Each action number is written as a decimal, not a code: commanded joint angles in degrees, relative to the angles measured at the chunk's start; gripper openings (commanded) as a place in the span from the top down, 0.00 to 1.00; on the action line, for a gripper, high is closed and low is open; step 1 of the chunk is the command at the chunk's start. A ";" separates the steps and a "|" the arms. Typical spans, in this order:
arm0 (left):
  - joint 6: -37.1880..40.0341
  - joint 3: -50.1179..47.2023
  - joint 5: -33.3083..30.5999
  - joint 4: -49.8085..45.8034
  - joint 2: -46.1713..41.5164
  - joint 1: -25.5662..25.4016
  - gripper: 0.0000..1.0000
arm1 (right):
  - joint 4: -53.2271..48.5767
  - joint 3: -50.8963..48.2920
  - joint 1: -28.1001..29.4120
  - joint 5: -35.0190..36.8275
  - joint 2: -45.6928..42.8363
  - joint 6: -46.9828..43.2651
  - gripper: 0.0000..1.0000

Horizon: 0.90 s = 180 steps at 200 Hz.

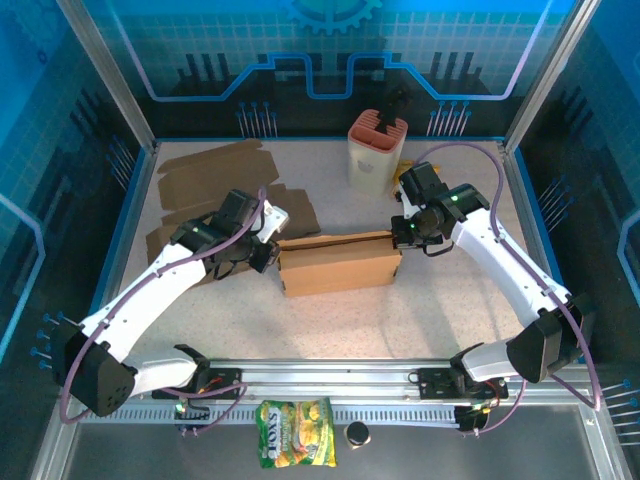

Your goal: Fold the paper box

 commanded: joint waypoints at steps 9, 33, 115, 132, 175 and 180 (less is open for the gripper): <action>-2.06 3.18 2.20 -2.50 1.00 0.50 0.91 | -0.69 0.57 1.06 -0.47 0.37 1.11 1.00; -6.94 5.81 2.99 -5.76 2.85 0.47 0.94 | -0.47 0.29 1.74 0.12 0.18 1.72 1.00; -24.82 8.33 4.35 -9.07 4.52 -1.52 1.00 | 0.28 -0.27 4.09 1.47 0.70 3.30 1.00; -27.33 7.90 1.99 -8.13 4.10 -3.04 1.00 | 0.45 -0.51 4.23 1.55 0.53 3.60 1.00; -32.11 6.89 -2.91 -7.56 3.97 -5.25 1.00 | 0.72 -1.14 4.41 1.74 0.27 3.87 1.00; -32.87 6.72 -3.86 -7.60 3.81 -5.52 1.00 | 0.72 -1.18 4.41 1.77 0.21 3.88 1.00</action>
